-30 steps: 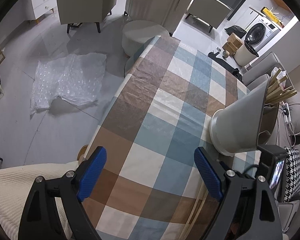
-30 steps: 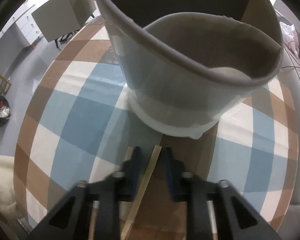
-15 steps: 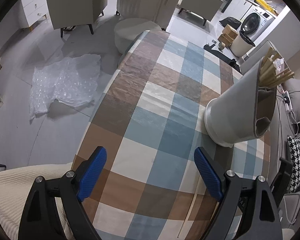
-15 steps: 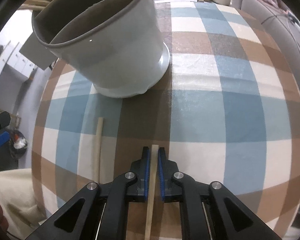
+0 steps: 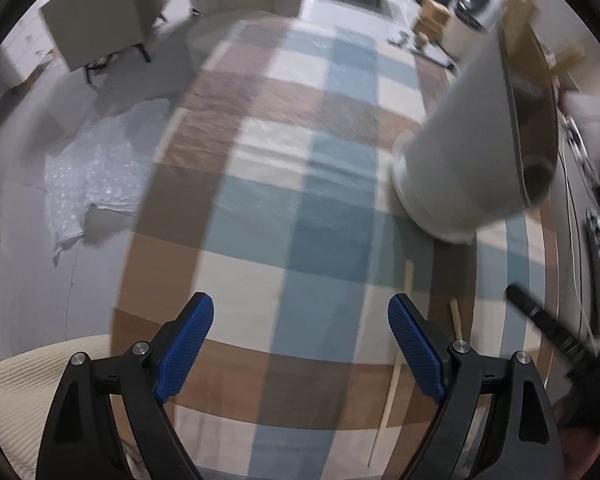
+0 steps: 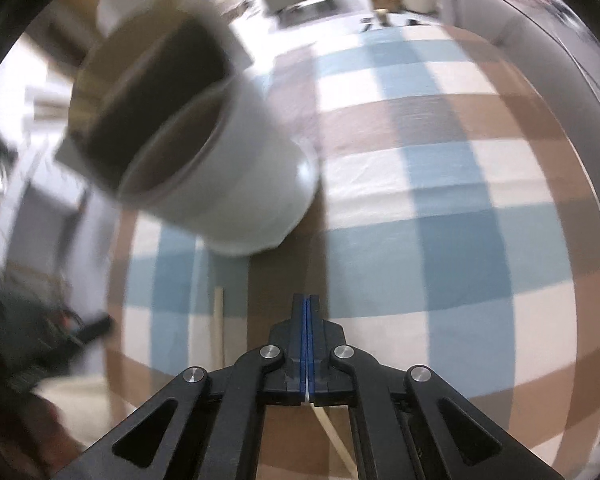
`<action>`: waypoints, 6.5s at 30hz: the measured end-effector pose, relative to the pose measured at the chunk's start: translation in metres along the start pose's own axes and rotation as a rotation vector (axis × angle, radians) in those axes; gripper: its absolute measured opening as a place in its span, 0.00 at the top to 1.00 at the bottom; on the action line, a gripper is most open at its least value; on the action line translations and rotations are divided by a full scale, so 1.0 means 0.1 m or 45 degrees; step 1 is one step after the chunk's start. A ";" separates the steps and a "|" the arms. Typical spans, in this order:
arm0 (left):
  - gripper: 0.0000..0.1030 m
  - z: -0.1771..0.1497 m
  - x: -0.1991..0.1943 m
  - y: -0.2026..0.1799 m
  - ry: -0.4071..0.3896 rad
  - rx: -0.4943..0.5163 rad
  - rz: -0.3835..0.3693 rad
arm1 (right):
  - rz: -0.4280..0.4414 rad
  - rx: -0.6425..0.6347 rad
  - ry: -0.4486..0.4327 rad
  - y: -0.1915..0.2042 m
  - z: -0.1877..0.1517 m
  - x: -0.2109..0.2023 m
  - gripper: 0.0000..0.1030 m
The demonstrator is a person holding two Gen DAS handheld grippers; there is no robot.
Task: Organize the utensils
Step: 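Close the right gripper on one loose wooden chopstick, then lift the chopstick with the right gripper while the left gripper grasps another chopstick, then raise both held chopsticks upright and carry them above the white holder, then open both grippers to drop the chopsticks into the holder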
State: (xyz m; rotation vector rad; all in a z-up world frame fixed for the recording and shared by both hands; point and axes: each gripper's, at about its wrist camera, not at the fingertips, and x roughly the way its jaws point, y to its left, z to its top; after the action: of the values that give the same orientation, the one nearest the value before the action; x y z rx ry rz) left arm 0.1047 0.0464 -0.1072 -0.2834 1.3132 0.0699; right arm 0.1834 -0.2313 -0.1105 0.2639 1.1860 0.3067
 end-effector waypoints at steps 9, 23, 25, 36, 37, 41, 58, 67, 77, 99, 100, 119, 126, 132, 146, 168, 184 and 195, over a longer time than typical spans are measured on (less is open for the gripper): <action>0.17 -0.06 -0.01 0.02 -0.007 -0.013 0.075 | 0.014 -0.358 0.177 0.43 -0.12 0.28 0.96; 0.17 0.02 0.01 0.15 -0.015 -0.061 0.078 | -0.196 -0.741 0.316 0.97 -0.30 0.63 0.94; 0.17 0.02 0.03 0.14 -0.005 -0.047 0.071 | -0.188 -0.743 0.298 0.99 -0.30 0.63 0.95; 0.17 -0.03 0.16 -0.30 0.056 0.150 -0.020 | 0.080 0.029 0.031 0.08 -0.01 0.08 0.95; 0.17 -0.03 0.23 -0.38 0.069 0.175 -0.010 | 0.108 0.118 0.010 -0.07 -0.01 0.01 0.95; 0.17 -0.03 0.40 -0.57 0.113 0.215 -0.007 | 0.192 0.387 -0.069 -0.44 -0.12 -0.16 0.95; 0.98 -0.13 0.54 -1.02 0.097 0.368 0.119 | 0.182 0.509 -0.301 -0.89 -0.31 -0.60 0.95; 0.98 -0.26 -0.17 -0.80 -0.174 0.241 -0.034 | 0.163 0.208 -0.404 -0.46 -0.26 -0.79 0.95; 0.98 -0.20 -0.59 -0.79 -0.401 0.230 -0.155 | 0.119 -0.058 -0.557 -0.01 -0.38 -1.16 0.95; 0.99 -0.45 -1.23 -0.92 -0.439 0.384 -0.177 | 0.085 -0.130 -0.686 0.25 -0.54 -1.52 0.95; 0.99 -0.45 -1.28 -0.92 -0.447 0.385 -0.183 | 0.087 -0.130 -0.696 0.26 -0.53 -1.56 0.95; 0.99 0.47 -2.17 -0.76 -0.667 0.301 -0.336 | 0.162 -0.294 -0.960 0.90 0.38 -2.18 0.95; 0.99 0.94 -2.17 -0.63 -0.744 0.223 -0.358 | 0.201 -0.334 -1.021 1.23 0.98 -2.09 0.95; 0.99 1.26 -2.05 -0.57 -0.854 0.163 -0.398 | 0.208 -0.302 -1.025 1.37 1.40 -1.74 0.95; 0.99 1.38 -1.57 -0.55 -0.877 0.147 -0.420 | 0.239 -0.165 -0.980 1.17 1.69 -1.02 0.95; 0.99 1.18 -1.45 -0.67 -0.846 0.281 -0.348 | 0.219 -0.313 -0.881 1.12 1.39 -0.90 0.95; 0.99 1.00 -1.24 -0.72 -0.609 0.343 -0.321 | 0.183 -0.545 -0.680 1.16 1.02 -0.82 0.95; 0.92 0.95 -1.26 -0.62 -0.472 0.248 -0.317 | 0.131 -0.494 -0.578 1.05 0.87 -0.86 0.91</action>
State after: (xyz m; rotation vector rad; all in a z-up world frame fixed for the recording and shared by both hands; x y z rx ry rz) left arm 0.1748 0.0235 0.0459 -0.2519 0.9012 -0.2071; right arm 0.2253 -0.1694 0.0324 0.0485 0.6484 0.5283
